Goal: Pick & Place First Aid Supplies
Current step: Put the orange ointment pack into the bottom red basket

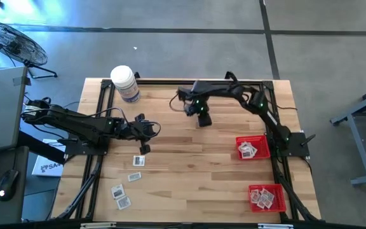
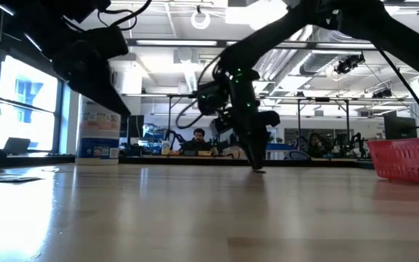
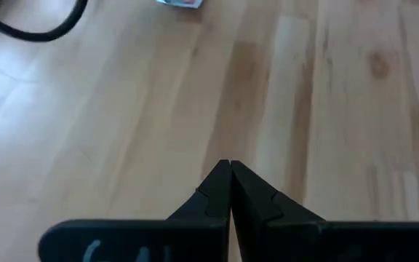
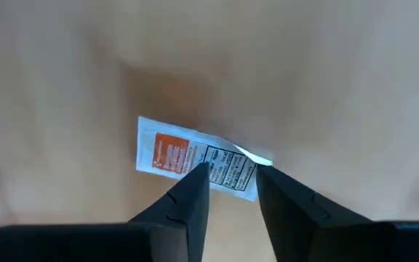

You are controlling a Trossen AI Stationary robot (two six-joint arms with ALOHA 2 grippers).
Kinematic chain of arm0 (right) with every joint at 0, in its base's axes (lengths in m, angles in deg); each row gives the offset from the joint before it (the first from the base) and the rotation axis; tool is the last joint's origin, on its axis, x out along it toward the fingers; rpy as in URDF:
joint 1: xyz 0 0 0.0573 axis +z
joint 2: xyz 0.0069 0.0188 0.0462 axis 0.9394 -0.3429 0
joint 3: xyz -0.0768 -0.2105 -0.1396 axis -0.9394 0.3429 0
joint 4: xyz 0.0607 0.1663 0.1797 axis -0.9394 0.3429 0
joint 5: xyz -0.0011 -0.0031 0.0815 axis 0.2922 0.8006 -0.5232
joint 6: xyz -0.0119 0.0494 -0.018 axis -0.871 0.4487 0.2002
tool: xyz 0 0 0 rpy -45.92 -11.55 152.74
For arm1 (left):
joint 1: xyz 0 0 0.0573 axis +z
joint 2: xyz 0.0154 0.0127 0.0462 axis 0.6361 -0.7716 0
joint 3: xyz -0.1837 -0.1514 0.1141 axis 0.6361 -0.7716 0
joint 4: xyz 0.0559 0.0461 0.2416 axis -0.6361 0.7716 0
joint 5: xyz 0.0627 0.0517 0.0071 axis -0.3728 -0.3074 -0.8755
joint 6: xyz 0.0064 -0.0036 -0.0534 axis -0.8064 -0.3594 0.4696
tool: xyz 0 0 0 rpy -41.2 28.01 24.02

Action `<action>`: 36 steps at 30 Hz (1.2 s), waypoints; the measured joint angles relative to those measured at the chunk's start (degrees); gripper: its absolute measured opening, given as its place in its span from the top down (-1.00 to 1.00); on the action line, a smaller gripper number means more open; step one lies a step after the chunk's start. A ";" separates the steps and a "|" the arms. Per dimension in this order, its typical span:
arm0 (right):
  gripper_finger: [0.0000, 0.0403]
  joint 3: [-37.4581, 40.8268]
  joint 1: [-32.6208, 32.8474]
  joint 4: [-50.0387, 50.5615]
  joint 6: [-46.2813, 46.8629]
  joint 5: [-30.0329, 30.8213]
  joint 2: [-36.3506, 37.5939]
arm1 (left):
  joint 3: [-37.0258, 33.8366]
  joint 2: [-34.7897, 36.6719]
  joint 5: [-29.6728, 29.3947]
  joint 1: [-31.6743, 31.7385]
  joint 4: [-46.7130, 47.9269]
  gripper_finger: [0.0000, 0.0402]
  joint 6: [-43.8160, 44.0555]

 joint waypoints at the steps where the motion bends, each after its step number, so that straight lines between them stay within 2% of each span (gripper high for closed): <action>1: 0.45 0.00 1.20 -0.04 1.27 0.88 0.22 | 0.13 0.00 0.74 0.00 0.71 1.00 0.21; 7: 0.45 0.04 6.35 2.20 5.46 4.90 4.98 | 1.73 0.00 4.27 0.00 7.19 1.00 2.97; 11: 0.45 -0.02 7.48 1.61 6.32 4.69 8.41 | 1.82 0.00 4.21 0.00 7.80 1.00 3.78; 15: 0.45 -0.07 7.34 -1.62 7.55 1.27 9.64 | 1.84 0.00 3.89 0.00 7.03 1.00 3.77; 19: 0.45 -0.07 6.89 -4.28 8.64 2.49 9.18 | 1.84 0.00 3.85 0.00 7.12 1.00 3.79; 23: 0.45 -0.07 6.56 -5.64 3.09 7.90 9.03 | 1.84 0.00 3.85 0.00 7.07 1.00 3.79; 27: 0.47 -0.07 6.59 -6.04 -4.79 7.45 8.64 | 1.84 0.00 3.81 0.00 7.08 1.00 3.79; 32: 0.51 -0.07 7.87 -6.16 -10.39 7.42 5.96 | 1.84 0.00 3.64 0.00 7.03 1.00 3.77; 36: 0.55 -0.07 9.51 -5.82 -15.12 11.32 3.65 | 1.84 0.00 3.63 0.00 7.12 1.00 3.38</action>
